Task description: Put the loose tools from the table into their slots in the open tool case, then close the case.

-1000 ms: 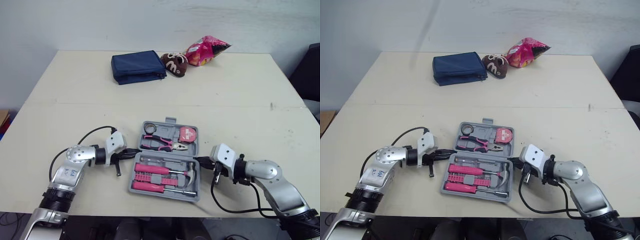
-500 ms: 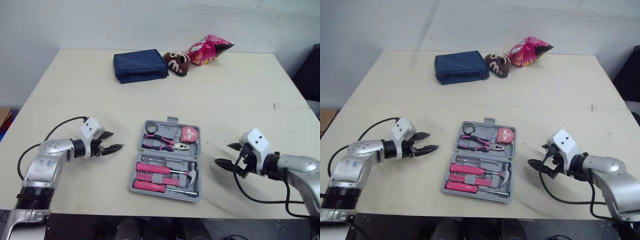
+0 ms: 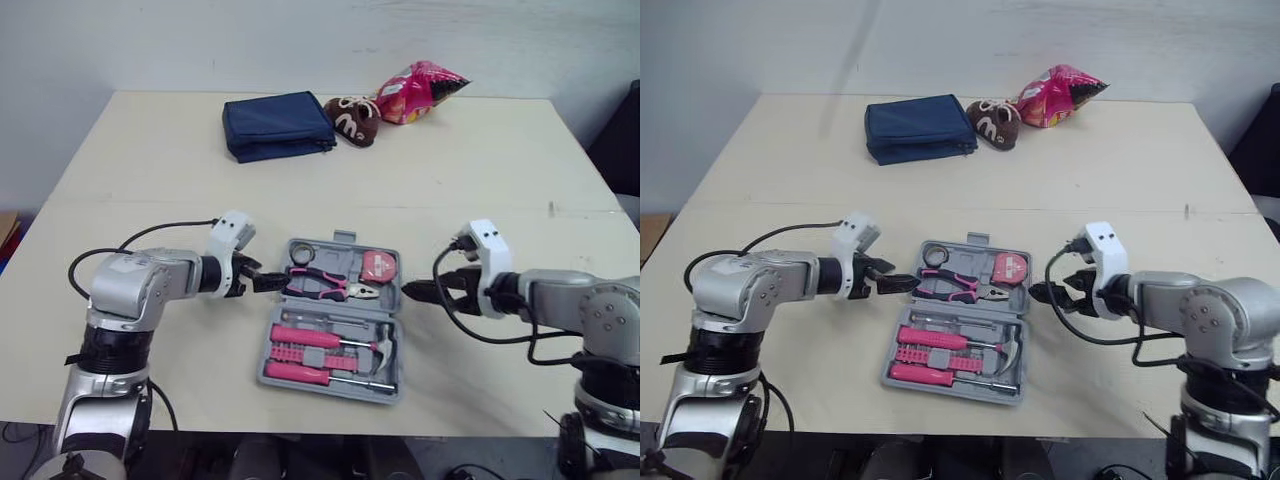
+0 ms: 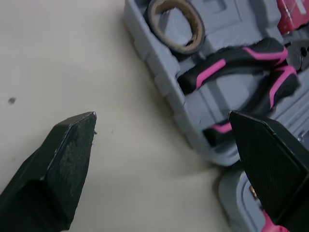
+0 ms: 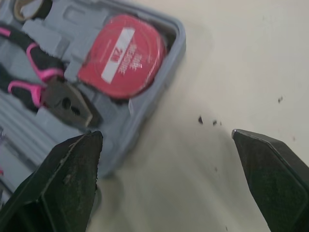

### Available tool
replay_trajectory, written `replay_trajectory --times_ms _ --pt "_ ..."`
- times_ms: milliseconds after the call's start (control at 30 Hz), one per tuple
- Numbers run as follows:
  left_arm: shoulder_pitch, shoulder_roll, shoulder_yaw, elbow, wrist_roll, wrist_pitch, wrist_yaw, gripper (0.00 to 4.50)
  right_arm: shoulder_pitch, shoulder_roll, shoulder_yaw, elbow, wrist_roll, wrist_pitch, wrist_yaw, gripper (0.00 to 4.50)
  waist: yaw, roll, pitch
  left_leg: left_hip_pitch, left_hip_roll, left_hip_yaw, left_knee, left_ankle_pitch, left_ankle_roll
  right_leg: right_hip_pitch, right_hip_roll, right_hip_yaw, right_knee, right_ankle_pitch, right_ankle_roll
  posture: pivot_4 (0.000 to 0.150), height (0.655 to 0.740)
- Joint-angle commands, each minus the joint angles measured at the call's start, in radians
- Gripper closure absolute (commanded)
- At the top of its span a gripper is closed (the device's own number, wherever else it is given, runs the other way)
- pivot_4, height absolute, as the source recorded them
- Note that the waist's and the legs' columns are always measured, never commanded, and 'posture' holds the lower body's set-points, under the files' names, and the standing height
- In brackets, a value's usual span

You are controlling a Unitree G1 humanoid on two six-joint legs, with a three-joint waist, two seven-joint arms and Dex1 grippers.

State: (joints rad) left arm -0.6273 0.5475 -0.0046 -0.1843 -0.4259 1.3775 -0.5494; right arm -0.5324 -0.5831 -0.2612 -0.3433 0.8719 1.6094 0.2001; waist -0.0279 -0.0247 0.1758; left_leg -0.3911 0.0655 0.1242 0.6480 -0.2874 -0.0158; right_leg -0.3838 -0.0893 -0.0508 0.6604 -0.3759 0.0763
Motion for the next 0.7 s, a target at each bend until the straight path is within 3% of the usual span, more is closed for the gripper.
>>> replay_trajectory --times_ms 33,533,633,700 --pt "-0.027 -0.019 0.003 -0.033 0.013 0.018 0.053 0.07 -0.034 0.016 0.006 0.01 0.102 0.005 -0.131 0.0 0.0 0.0 0.0 0.0 0.0 0.0 0.0 0.0 0.0 0.0 0.0 0.0 0.0 0.0 0.0 0.15 0.74" --pt "-0.021 -0.049 -0.061 -0.068 0.013 0.038 0.155 0.07 -0.054 0.097 0.072 0.105 0.354 0.005 -0.541 0.0 -0.001 0.0 0.0 0.0 0.0 0.0 -0.001 0.001 0.0 0.0 0.0 0.0 0.0 0.0 0.0 0.15 0.74" --pt "-0.02 -0.054 -0.06 -0.071 0.01 0.041 0.162 0.0 -0.052 0.133 0.042 0.126 0.372 0.005 -0.603 0.88 -0.002 0.0 0.0 0.0 0.0 0.0 0.0 0.001 -0.001 0.0 0.0 0.0 0.0 0.0 0.0 0.15 0.74" --pt "-0.014 -0.059 -0.059 -0.078 0.005 0.045 0.164 0.54 -0.053 0.144 0.036 0.133 0.374 0.005 -0.625 1.85 -0.001 0.0 0.0 0.0 0.0 0.0 -0.001 0.001 -0.001 0.0 0.0 0.0 0.0 0.0 0.0 0.15 0.74"
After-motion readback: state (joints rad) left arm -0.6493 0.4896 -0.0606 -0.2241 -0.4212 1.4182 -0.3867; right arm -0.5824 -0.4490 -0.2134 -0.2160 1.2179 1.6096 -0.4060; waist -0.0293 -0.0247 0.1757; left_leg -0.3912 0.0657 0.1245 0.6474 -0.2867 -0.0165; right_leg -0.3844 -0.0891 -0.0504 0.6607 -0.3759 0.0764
